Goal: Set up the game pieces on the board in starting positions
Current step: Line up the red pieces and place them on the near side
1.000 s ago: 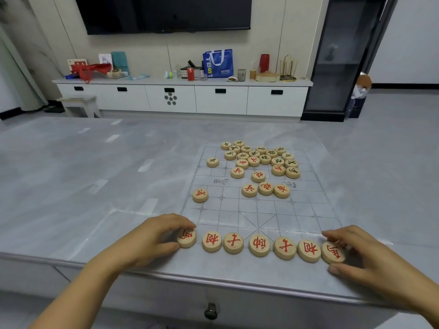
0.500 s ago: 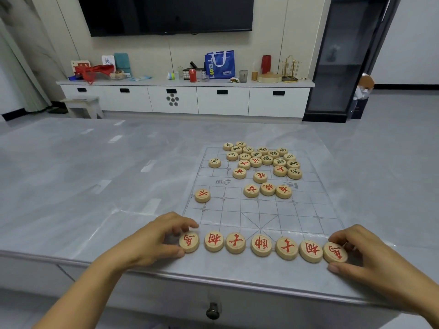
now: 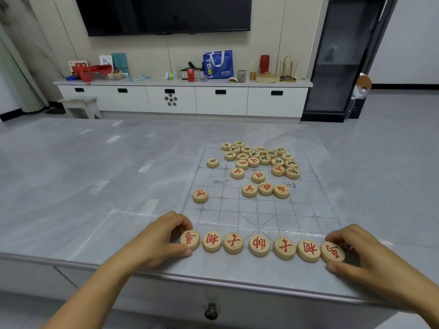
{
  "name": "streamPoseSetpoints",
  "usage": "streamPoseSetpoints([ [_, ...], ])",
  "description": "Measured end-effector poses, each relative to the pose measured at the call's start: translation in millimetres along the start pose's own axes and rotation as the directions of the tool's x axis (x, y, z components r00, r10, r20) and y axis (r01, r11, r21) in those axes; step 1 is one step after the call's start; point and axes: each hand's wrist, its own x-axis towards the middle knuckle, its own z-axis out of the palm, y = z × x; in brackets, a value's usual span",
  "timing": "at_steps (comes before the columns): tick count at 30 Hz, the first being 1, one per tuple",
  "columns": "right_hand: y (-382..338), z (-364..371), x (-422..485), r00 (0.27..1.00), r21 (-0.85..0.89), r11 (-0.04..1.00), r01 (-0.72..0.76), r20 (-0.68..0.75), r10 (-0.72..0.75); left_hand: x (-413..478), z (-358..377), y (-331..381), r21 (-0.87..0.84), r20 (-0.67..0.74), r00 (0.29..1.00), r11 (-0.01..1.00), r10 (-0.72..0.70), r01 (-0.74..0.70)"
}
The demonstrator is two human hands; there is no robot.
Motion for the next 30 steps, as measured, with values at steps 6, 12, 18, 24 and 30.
streamPoseSetpoints([
  [6, 0.4, -1.6, -0.8, 1.0, 0.007, 1.0, -0.014, 0.014, 0.014, 0.5, -0.8, -1.4, -0.007, 0.01, 1.0, 1.0, -0.003, 0.003],
  [12, -4.4, -1.8, -0.2, 1.0, -0.003, 1.0, -0.008, -0.002, 0.008, 2.1, 0.0, -3.3, 0.003, 0.014, 1.0, 1.0, -0.007, 0.007],
  [18, -8.0, -4.6, -1.4, 0.999, -0.009, 0.999, -0.049, 0.003, 0.05, 2.2, 0.2, -2.6, 0.009, 0.007, 1.0, 1.0, 0.005, -0.005],
  [24, -13.3, -2.8, -0.9, 0.998, -0.059, 0.997, -0.047, 0.037, 0.049, 2.1, 0.2, -2.9, 0.023, 0.008, 1.0, 1.0, 0.016, -0.017],
  [30, -12.7, -2.0, -0.7, 0.998, -0.085, 0.995, -0.06, 0.027, 0.063, 2.4, 0.7, -1.5, 0.023, 0.004, 1.0, 0.999, 0.023, -0.023],
])
